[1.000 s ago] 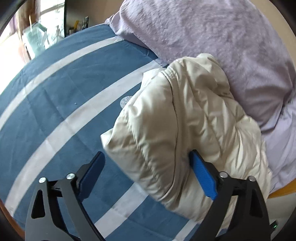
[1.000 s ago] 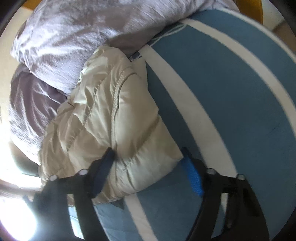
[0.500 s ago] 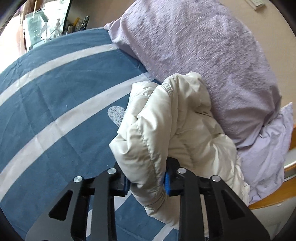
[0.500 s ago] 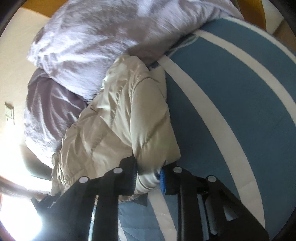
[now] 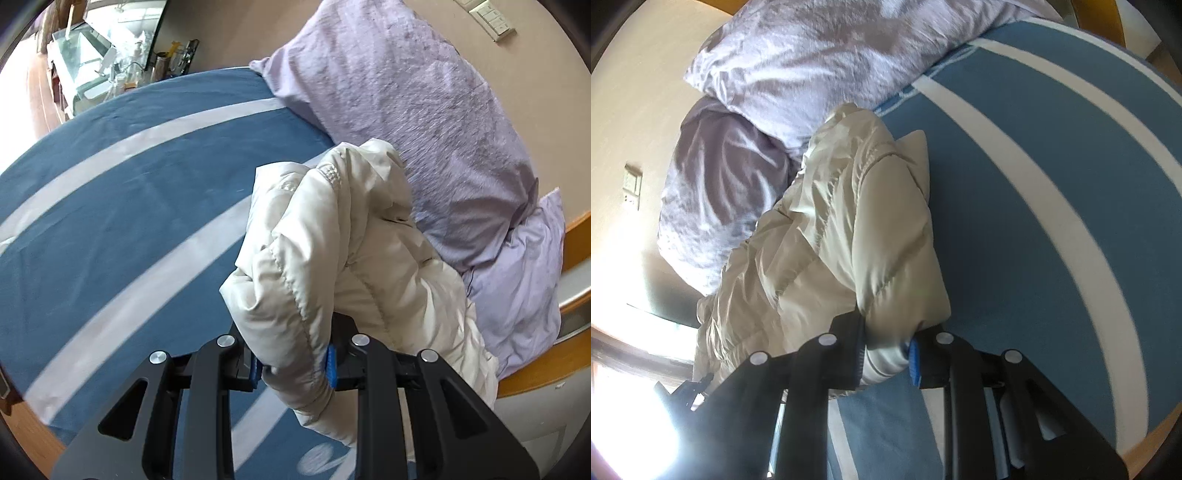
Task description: Fold large clothes
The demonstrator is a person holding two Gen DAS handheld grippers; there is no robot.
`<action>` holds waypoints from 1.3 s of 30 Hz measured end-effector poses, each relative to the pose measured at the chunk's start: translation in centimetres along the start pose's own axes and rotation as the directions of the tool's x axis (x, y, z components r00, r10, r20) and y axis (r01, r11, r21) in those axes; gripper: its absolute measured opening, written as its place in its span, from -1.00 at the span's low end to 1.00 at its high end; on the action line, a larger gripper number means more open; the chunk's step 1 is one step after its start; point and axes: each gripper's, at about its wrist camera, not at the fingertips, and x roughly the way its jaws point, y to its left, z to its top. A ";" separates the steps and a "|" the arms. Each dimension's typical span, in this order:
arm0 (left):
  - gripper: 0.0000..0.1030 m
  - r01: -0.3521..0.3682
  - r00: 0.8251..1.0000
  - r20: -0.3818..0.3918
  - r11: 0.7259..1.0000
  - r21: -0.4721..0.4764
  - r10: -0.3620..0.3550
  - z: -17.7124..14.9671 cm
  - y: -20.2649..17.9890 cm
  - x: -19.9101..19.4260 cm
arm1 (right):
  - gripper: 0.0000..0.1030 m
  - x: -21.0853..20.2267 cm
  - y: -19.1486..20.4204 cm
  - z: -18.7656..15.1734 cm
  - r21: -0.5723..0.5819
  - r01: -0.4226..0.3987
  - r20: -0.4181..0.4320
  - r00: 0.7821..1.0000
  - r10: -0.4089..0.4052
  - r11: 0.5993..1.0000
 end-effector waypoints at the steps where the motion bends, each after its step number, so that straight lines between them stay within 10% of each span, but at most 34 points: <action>1: -0.51 -0.002 1.000 0.000 1.000 0.005 0.002 -0.3 0.5 -0.5 | -0.63 -0.3 -0.1 -0.8 0.000 -0.001 0.000 1.000 0.001 1.000; 12: -0.41 -0.002 1.000 -0.030 1.000 -0.004 0.002 -1.8 4.4 -2.7 | -0.50 -1.6 -0.5 -4.6 -0.018 0.026 0.003 1.000 -0.026 1.000; 23: 0.51 -0.061 0.998 -0.036 0.992 -0.110 0.057 -0.6 5.9 -2.2 | -0.02 -5.4 1.0 -3.3 -0.135 0.272 0.185 0.952 -0.246 0.953; 39: 0.39 -0.040 0.999 -0.020 0.980 -0.197 0.037 -0.8 4.4 -0.2 | 0.11 0.8 9.8 -4.7 -0.558 0.326 0.165 0.945 -0.282 0.764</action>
